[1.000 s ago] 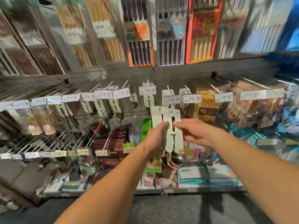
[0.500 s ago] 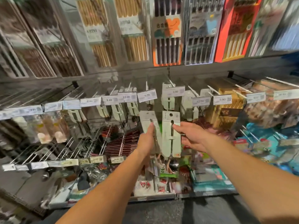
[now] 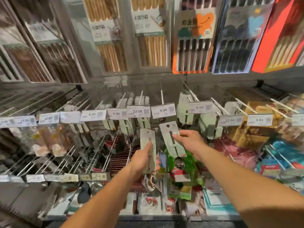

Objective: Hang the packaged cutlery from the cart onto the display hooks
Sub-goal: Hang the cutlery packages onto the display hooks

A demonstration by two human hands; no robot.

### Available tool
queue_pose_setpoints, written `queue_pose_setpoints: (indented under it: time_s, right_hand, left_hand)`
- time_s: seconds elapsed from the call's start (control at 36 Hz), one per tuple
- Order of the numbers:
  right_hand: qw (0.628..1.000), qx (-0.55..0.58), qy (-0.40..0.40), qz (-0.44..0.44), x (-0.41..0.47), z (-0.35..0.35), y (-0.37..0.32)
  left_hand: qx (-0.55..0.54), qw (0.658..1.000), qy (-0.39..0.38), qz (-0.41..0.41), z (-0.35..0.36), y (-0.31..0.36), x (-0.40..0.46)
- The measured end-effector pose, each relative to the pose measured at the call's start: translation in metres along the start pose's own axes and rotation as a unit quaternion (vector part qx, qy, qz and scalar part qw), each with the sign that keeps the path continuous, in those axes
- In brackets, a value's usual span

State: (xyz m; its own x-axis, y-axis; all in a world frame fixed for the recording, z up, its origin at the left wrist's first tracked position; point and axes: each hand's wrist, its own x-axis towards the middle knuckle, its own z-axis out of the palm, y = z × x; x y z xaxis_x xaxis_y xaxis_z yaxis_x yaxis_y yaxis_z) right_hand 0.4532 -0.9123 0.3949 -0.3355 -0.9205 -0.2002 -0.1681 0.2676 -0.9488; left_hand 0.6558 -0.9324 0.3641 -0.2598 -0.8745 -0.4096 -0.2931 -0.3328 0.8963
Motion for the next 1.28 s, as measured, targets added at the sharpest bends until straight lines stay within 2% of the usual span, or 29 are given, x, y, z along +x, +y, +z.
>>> queue_pose_setpoints:
  time_s: [0.11,0.28,0.47,0.67,0.75,0.86,0.94,1.0,1.06,1.11,1.22,1.28]
  right_hand:
    - [0.999,0.046,0.01,-0.001,0.023,0.009,-0.008]
    - [0.996,0.086,-0.006,-0.003,0.048,0.02,-0.018]
    - [0.996,0.085,-0.02,0.004,0.058,0.019,-0.023]
    - [0.999,0.028,0.034,0.007,0.076,0.027,-0.027]
    - [0.99,0.129,0.053,0.027,0.083,0.033,-0.033]
    - [0.939,0.323,0.055,0.103,0.093,0.037,-0.043]
    - [0.916,0.369,0.085,0.132,0.108,0.041,-0.038]
    - [0.944,0.285,0.101,0.136,0.118,0.04,-0.024]
    - [0.967,0.21,0.076,0.123,0.113,0.037,-0.014]
    - [0.988,0.066,0.066,0.123,0.096,0.034,-0.009]
    - [0.972,0.057,-0.141,0.18,0.058,0.029,0.0]
    - [0.972,0.057,-0.156,0.168,0.046,0.03,0.006]
  left_hand:
    - [0.032,0.999,0.005,-0.005,-0.004,0.008,0.014]
    - [-0.014,0.999,0.011,-0.028,-0.002,0.011,0.045]
    - [-0.035,0.999,-0.002,-0.028,0.01,0.029,0.047]
    - [-0.102,0.994,-0.023,-0.043,0.011,0.035,0.04]
    - [-0.136,0.989,-0.026,-0.054,0.008,0.032,0.041]
    - [-0.136,0.989,-0.035,-0.054,0.003,0.029,0.04]
    - [-0.132,0.99,-0.034,-0.045,0.001,0.027,0.037]
    - [-0.12,0.991,-0.036,-0.043,0.001,0.023,0.036]
    - [-0.091,0.995,-0.018,-0.043,0.001,0.021,0.036]
    - [-0.083,0.996,-0.006,-0.042,0.001,0.02,0.037]
    - [-0.039,0.998,-0.005,-0.052,0.004,0.024,0.033]
    - [-0.037,0.998,-0.015,-0.047,0.008,0.023,0.03]
